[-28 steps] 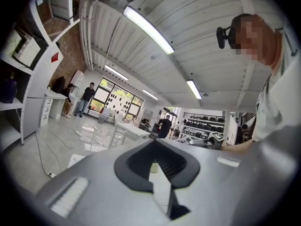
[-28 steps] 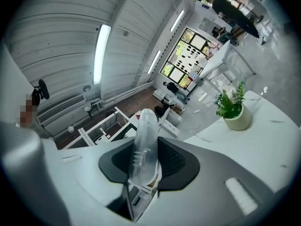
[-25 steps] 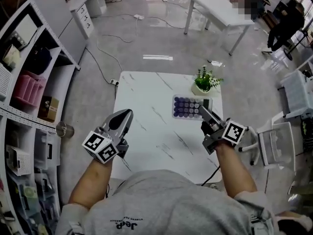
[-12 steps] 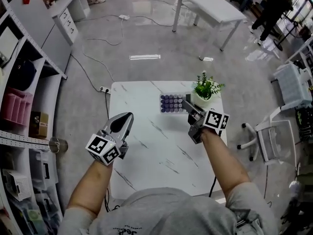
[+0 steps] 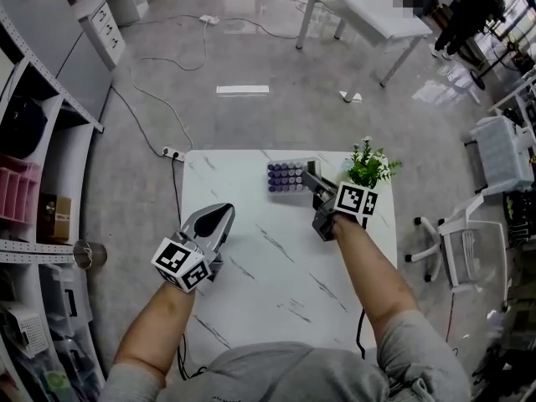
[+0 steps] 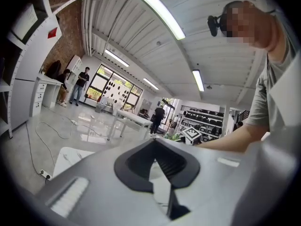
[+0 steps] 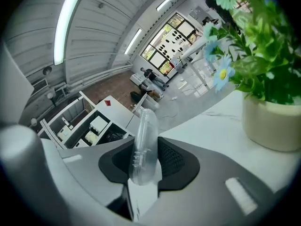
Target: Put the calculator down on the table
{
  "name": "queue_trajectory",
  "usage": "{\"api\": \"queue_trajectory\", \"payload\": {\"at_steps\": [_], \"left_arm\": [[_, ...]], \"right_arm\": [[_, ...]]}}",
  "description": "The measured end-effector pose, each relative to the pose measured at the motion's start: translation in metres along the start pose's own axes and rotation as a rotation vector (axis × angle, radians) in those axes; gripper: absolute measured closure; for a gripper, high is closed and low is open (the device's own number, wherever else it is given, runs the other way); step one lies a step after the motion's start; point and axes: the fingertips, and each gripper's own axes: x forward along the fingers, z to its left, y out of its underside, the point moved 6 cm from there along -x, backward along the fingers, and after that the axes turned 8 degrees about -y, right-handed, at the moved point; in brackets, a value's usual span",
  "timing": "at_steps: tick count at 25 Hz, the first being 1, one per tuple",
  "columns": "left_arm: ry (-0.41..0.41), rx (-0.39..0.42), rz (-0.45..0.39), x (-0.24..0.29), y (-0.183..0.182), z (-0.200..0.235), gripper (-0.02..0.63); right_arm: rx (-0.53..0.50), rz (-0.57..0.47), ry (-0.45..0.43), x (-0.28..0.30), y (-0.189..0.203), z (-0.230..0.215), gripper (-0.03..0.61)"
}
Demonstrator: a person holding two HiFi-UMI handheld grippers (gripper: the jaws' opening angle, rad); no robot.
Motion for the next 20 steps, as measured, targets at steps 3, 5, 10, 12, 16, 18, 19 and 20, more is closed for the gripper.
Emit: {"api": "queue_trajectory", "payload": {"at_steps": [3,5,10,12,16,18,19,20], "left_arm": [[0.005,-0.011,0.008,0.012,0.01,0.011,0.552],[0.008,-0.02,0.008,0.019,0.015,0.017,0.552],[0.018,-0.028,0.016,0.036,0.022,0.027,0.552],[0.023,-0.029,0.022,0.041,0.026,0.028,0.552],[0.029,-0.039,0.036,0.048,0.035,0.028,0.552],[0.033,-0.049,0.038,0.05,0.037,0.028,0.552],[0.034,-0.055,0.039,0.052,0.037,0.029,0.552],[0.035,-0.059,0.039,0.053,0.036,0.03,0.552]], "right_arm": [[0.009,0.024,0.01,0.013,0.003,-0.015,0.474],[0.017,0.032,0.009,0.019,0.006,-0.021,0.474],[0.049,0.033,-0.005,0.03,0.009,-0.033,0.474],[0.059,0.031,-0.009,0.031,0.007,-0.037,0.474],[0.064,0.043,0.021,0.032,0.006,-0.044,0.469],[0.038,0.062,0.064,0.031,0.005,-0.047,0.461],[0.016,0.074,0.092,0.031,0.005,-0.049,0.452],[-0.01,0.087,0.121,0.032,0.004,-0.05,0.444]]}}
